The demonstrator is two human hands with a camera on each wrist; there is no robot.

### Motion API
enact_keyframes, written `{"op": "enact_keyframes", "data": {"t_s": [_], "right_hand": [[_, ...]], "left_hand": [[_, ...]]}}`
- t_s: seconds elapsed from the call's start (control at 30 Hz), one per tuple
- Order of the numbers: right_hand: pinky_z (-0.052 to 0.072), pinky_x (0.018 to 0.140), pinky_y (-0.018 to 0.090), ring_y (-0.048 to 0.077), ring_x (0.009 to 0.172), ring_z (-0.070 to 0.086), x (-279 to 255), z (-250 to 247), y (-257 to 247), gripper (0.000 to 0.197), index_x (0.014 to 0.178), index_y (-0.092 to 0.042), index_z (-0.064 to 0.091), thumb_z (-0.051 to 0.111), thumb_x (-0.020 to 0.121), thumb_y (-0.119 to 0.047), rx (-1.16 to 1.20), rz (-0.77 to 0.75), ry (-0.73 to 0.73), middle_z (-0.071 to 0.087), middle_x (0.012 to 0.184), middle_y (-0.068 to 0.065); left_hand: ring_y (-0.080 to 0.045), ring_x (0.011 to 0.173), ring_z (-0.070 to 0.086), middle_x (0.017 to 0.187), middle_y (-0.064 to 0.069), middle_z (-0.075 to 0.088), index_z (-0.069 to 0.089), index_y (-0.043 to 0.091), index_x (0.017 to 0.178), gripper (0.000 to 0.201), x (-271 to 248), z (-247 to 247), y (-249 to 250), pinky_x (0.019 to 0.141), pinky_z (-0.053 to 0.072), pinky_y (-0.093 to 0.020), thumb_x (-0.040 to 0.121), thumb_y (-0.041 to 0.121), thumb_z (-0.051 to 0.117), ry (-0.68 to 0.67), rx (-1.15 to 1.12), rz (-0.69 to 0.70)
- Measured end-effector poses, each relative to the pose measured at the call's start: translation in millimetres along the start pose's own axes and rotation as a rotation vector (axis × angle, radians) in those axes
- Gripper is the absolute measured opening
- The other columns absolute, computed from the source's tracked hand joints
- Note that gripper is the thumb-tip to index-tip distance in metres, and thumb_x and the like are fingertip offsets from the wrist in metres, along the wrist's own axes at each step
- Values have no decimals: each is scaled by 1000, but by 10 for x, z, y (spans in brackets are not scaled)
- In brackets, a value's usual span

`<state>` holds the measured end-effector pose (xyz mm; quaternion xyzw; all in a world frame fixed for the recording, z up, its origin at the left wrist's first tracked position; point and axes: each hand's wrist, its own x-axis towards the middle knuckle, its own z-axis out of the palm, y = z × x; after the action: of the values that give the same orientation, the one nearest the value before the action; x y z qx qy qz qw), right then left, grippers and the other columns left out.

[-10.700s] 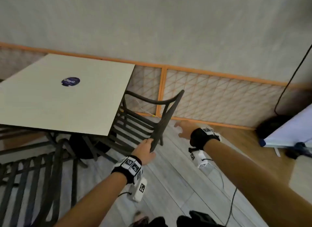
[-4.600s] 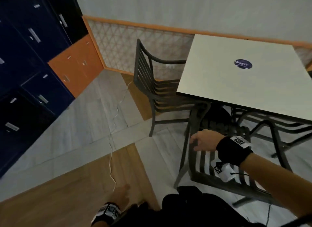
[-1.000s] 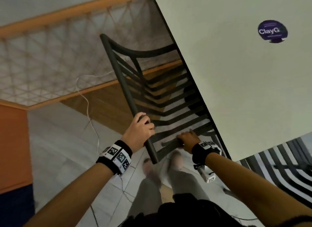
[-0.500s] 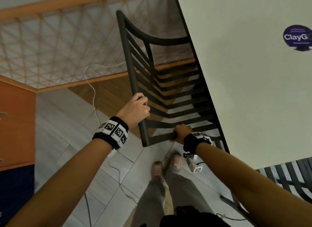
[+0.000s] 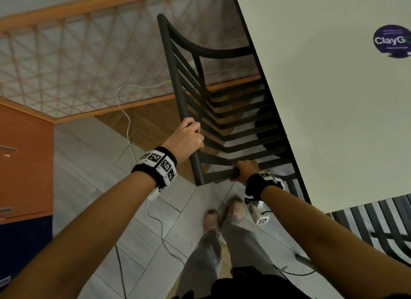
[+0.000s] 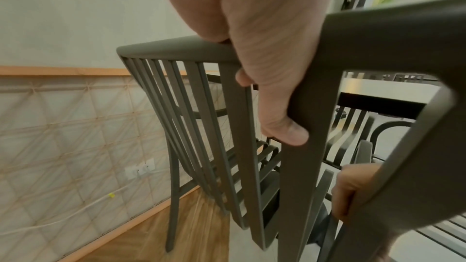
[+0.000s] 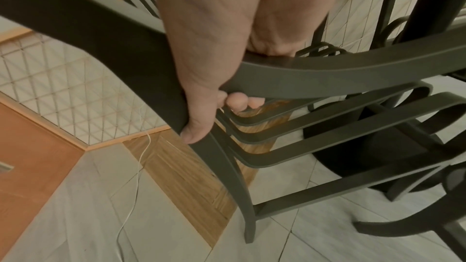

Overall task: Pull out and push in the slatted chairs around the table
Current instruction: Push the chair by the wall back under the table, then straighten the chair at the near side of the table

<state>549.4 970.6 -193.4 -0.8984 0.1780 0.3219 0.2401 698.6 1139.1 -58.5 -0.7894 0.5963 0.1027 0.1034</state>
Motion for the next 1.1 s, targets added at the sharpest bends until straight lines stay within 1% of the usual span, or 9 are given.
{"op": "enact_keyframes", "data": {"t_s": [0.13, 0.27, 0.4, 0.5, 0.57, 0.7, 0.8, 0.87, 1.1], "right_hand": [[28, 111, 46, 29, 124, 49, -324, 42, 2, 37, 119, -19, 56, 65, 84, -25, 47, -67, 165, 60, 125, 8], [39, 108, 47, 28, 126, 49, -827, 141, 45, 54, 133, -21, 48, 66, 82, -21, 184, -62, 276, 52, 138, 7], [52, 92, 39, 21, 102, 64, -1459, 112, 256, 29, 109, -18, 66, 54, 86, -7, 368, -143, 382, 70, 111, 3], [50, 81, 25, 15, 89, 67, -2010, -15, 537, 31, 93, -17, 73, 49, 83, 0, 392, -166, 523, 75, 98, -2], [49, 74, 23, 13, 80, 68, -2394, -118, 826, 31, 85, -19, 73, 51, 80, 2, 419, -156, 612, 76, 89, -3], [53, 67, 24, 4, 73, 67, -3230, -397, 1600, 33, 75, -20, 72, 52, 79, 6, 408, -118, 757, 75, 79, -9], [57, 74, 36, 16, 77, 72, -3896, -733, 2163, 32, 75, -19, 73, 52, 78, 4, 310, -147, 878, 76, 78, -5], [57, 77, 37, 16, 78, 72, -4325, -953, 2524, 31, 75, -20, 74, 51, 78, 2, 260, -130, 919, 76, 80, -6], [55, 83, 37, 19, 83, 67, -5221, -1607, 3788, 28, 80, -24, 74, 53, 79, -5, 151, 41, 816, 76, 86, 0]], "left_hand": [[-25, 108, 47, 94, 6, 66, 71, 24, 90, 17, -30, 3, 20, 106, 32, -46, 80, 13, 64, -46, 1, -22], [-31, 117, 45, 116, -2, 60, 60, 22, 114, 45, -98, -46, 91, 113, 23, -48, 73, 4, 65, -59, 10, 5], [-30, 125, 42, 131, -7, 49, 48, 22, 127, 57, -259, -73, 508, 118, 14, -48, 75, 16, 69, -150, 79, -17], [-31, 126, 42, 132, -10, 47, 50, 18, 127, 51, -453, -15, 993, 119, 15, -45, 79, 10, 64, -153, 57, -99], [-31, 129, 39, 136, -10, 43, 49, 18, 130, 55, -534, -26, 1340, 119, 18, -44, 79, 8, 65, -159, -29, -207], [-27, 121, 49, 131, -8, 45, 53, 14, 126, 55, -531, -204, 2262, 104, 43, -38, 76, 14, 75, -78, -529, -379], [-23, 115, 51, 125, -7, 47, 57, 13, 120, 46, -385, -381, 3168, 97, 45, -33, 77, 17, 74, -58, -695, -302], [-23, 117, 49, 127, -8, 46, 58, 12, 120, 43, -210, -487, 3768, 100, 42, -34, 80, 19, 72, -49, -759, -232], [-22, 120, 50, 129, -7, 48, 55, 14, 124, 42, 571, -660, 5478, 98, 39, -27, 84, 20, 68, -24, -983, -190]]}}
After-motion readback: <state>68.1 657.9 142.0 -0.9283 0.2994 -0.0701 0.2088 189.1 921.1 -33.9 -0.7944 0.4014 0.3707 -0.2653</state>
